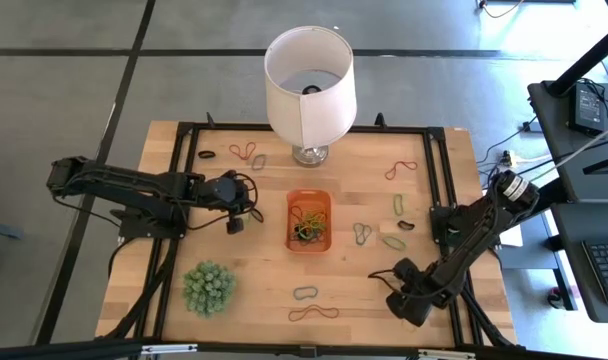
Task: Pick and place rubber bands into bin
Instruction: Put the red rubber band into the orange bin
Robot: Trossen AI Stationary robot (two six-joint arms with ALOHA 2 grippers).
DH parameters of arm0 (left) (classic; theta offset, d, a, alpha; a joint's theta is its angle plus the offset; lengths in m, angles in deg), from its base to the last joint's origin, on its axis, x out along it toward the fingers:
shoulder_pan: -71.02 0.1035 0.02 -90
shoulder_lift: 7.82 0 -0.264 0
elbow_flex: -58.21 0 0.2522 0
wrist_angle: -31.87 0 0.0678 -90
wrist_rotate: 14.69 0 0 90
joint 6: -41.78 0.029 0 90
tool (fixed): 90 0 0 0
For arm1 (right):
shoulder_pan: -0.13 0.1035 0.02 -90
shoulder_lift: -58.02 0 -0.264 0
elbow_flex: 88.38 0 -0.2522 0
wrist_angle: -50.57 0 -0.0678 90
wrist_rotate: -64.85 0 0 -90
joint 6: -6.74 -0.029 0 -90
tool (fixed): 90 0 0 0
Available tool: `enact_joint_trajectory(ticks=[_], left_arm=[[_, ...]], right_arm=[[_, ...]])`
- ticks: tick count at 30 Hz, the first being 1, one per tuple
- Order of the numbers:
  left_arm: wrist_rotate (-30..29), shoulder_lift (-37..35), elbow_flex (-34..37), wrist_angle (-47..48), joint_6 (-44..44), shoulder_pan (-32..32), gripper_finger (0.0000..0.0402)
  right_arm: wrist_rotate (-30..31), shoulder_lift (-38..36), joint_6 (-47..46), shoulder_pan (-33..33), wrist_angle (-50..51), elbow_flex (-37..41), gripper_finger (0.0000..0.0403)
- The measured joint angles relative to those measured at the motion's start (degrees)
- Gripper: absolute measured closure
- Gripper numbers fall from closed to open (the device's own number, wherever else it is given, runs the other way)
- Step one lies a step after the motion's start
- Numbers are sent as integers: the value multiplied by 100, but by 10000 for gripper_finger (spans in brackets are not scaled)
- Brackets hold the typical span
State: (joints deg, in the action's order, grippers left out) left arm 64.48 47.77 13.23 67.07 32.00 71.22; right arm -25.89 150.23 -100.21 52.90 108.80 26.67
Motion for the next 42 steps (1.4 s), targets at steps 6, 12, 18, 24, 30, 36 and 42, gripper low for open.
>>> enact_joint_trajectory(ticks=[6, 12, 18, 24, 30, 36, 42], left_arm=[[0, 0, 0, -35, 0, 0, 396], [0, 0, 0, -33, 0, 0, 394], [0, 0, 0, -33, 0, -1, 395], [0, 0, 0, -31, 0, 0, 394], [0, 0, 0, -31, 0, 0, 395], [0, 0, 0, -29, 2, -1, 395], [0, 0, 0, -29, 2, -2, 397]], right_arm=[[48, -11, 95, 4, 272, -246, 390], [38, -13, 69, 4, 389, -127, 385], [35, -13, 46, 2, 504, -91, 375], [134, 13, 57, 2, 579, -91, 342], [324, 11, 100, 0, 650, 9, 304], [315, -5, 64, 0, 147, 579, 285], [230, -61, 45, -5, -140, 855, 301]])
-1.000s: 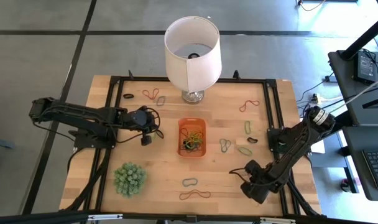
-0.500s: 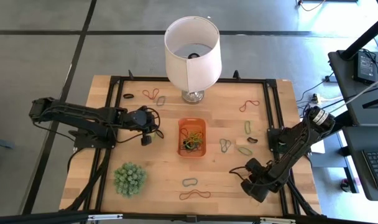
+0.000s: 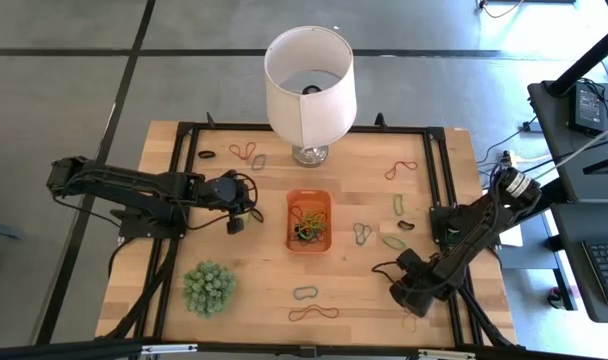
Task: Pick and place rubber bands into bin
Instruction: Put the red rubber band into the orange bin
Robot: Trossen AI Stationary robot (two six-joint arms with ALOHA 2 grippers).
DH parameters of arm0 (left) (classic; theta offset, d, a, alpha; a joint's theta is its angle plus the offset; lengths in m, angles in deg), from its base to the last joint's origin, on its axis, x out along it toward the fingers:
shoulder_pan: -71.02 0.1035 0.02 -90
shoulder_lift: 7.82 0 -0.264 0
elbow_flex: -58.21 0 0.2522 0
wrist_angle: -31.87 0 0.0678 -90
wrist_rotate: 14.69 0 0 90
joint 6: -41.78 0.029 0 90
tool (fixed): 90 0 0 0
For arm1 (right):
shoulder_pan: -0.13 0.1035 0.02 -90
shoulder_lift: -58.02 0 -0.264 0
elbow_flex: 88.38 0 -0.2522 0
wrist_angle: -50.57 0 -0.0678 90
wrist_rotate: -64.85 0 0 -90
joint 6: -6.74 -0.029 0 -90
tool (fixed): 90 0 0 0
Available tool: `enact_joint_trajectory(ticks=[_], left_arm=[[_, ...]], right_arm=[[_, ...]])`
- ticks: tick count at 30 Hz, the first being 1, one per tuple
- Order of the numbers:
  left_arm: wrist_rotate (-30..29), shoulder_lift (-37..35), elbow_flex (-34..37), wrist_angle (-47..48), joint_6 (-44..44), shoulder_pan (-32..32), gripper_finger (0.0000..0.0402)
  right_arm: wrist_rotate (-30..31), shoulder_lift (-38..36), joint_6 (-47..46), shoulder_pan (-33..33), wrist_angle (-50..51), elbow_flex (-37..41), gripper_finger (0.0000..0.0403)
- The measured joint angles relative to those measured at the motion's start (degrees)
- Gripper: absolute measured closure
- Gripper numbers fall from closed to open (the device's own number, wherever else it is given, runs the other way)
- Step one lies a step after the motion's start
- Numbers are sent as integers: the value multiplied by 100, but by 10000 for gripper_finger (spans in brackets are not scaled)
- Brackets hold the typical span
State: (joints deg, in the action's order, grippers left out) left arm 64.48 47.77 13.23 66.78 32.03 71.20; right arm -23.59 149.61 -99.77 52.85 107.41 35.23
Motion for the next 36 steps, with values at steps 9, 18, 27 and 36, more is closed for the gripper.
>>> enact_joint_trajectory(ticks=[9, 18, 27, 36], left_arm=[[0, 0, 0, -4, 0, 0, 396], [0, 2, 0, -2, -2, 2, 395], [0, 2, 0, -9, 0, 1, 394], [0, 2, 0, -6, 0, 2, 397]], right_arm=[[-190, 83, 147, -7, 507, -525, 393], [25, -54, 198, -2, 2198, -1614, 398], [976, -401, 201, -35, 4003, -2886, 401], [2186, -542, 1066, -660, 4690, -3915, 402]])
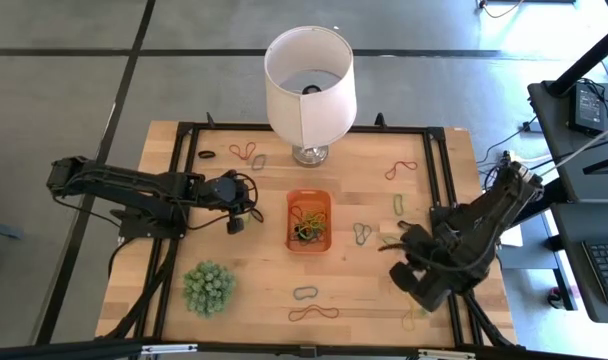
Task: Pick and place rubber bands into bin
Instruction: Put the red rubber band into the orange bin
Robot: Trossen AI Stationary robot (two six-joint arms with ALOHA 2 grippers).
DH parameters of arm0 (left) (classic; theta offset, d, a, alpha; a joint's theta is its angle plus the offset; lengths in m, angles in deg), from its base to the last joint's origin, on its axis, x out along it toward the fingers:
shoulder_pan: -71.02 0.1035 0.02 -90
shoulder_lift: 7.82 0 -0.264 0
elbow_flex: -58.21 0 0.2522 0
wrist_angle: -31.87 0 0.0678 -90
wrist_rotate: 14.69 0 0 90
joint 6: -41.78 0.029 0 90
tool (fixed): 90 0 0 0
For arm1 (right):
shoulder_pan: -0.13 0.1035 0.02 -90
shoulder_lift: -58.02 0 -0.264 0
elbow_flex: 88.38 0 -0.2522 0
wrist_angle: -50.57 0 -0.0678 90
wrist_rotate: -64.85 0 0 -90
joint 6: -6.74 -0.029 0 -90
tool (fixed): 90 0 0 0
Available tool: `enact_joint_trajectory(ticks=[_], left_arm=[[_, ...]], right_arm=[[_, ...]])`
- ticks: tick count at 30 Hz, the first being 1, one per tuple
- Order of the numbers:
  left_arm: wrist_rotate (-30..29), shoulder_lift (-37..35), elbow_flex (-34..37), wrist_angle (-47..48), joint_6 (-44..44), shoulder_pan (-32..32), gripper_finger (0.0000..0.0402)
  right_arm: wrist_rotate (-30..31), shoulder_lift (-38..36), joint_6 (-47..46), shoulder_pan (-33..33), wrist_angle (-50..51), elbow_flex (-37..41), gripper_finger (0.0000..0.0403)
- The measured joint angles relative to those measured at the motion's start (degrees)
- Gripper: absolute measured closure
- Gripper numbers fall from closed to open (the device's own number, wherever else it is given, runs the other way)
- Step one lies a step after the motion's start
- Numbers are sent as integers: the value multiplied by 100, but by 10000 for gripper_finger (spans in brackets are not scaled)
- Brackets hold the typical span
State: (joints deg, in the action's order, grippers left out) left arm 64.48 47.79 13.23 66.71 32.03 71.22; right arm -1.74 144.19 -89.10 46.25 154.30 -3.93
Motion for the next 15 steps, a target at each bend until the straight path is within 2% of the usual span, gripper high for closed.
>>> enact_joint_trajectory(ticks=[3, 9, 15], left_arm=[[-7, 0, 0, -3, 2, 0, 396], [-20, 0, 0, -4, 4, 0, 394], [-20, 0, 0, -4, 4, -2, 395]], right_arm=[[394, 2, 693, -429, -3, -291, 402], [736, 1, 2290, -1451, -300, -783, 402], [712, 0, 4304, -2469, -1571, -1167, 403]])
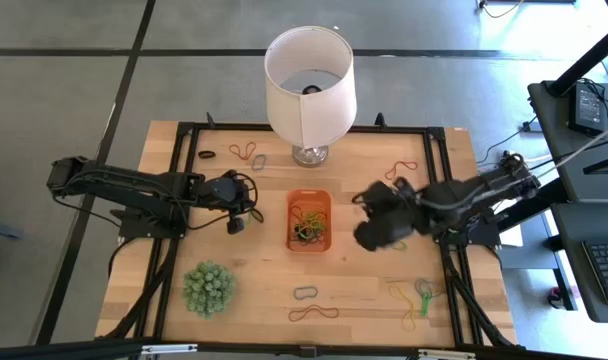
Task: Pick and place rubber bands into bin
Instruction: Put the red rubber band into the orange bin
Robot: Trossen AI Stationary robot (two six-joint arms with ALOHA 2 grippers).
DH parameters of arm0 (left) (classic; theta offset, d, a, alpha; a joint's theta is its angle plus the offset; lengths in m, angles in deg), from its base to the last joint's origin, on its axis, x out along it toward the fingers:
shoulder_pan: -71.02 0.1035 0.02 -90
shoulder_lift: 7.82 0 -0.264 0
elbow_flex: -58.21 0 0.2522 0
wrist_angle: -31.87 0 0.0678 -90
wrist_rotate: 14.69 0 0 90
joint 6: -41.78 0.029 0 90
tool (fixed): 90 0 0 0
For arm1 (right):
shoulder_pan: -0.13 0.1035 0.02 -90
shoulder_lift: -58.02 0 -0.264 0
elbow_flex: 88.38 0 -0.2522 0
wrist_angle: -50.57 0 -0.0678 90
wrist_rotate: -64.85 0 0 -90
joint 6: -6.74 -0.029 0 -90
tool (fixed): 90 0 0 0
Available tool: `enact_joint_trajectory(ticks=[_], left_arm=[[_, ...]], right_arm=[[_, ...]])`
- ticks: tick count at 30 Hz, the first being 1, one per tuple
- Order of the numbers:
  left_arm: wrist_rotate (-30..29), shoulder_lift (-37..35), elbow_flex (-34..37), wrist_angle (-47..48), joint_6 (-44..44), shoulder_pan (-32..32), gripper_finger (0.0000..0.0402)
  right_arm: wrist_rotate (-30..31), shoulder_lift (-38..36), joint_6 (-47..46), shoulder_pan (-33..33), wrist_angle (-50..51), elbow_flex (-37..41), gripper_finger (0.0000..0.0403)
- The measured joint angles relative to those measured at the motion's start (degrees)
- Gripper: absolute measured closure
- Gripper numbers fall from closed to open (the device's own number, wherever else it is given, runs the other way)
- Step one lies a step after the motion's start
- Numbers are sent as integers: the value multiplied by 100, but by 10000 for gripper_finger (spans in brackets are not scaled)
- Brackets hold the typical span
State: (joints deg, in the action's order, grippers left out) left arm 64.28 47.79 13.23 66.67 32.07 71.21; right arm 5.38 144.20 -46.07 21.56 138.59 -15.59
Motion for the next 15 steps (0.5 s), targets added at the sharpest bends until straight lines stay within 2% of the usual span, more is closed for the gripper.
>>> enact_joint_trajectory(ticks=[7, 15], left_arm=[[-2, 0, 0, 2, 0, 0, 396], [-2, 0, 0, 11, 0, 0, 395]], right_arm=[[-742, 58, 2166, -1041, -1810, -65, 403], [-1451, 800, 2954, -1763, -2398, -63, 403]])
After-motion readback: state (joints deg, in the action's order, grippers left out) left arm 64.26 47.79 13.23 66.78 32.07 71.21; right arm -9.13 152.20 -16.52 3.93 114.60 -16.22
